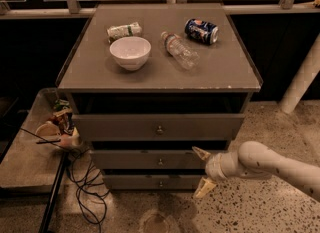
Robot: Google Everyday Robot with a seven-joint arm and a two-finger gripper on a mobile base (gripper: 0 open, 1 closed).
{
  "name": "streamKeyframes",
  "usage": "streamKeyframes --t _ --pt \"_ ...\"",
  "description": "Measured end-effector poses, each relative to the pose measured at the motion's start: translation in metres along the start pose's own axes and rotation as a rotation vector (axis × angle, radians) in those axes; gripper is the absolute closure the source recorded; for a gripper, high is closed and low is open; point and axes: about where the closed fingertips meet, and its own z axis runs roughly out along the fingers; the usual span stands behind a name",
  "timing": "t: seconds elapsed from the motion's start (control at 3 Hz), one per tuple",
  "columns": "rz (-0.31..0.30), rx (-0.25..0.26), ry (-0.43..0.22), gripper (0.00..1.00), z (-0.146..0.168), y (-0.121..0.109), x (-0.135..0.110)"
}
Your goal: Open middle drawer
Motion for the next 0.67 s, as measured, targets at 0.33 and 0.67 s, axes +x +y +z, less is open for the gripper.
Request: streamKeyframes --t 0.33,0.67 --pt "-0.012 0.020 -0.021 0.00 0.015 -0.020 0.009" --pt "0.020 0.041 -0.055 0.00 0.026 -0.037 0.022"
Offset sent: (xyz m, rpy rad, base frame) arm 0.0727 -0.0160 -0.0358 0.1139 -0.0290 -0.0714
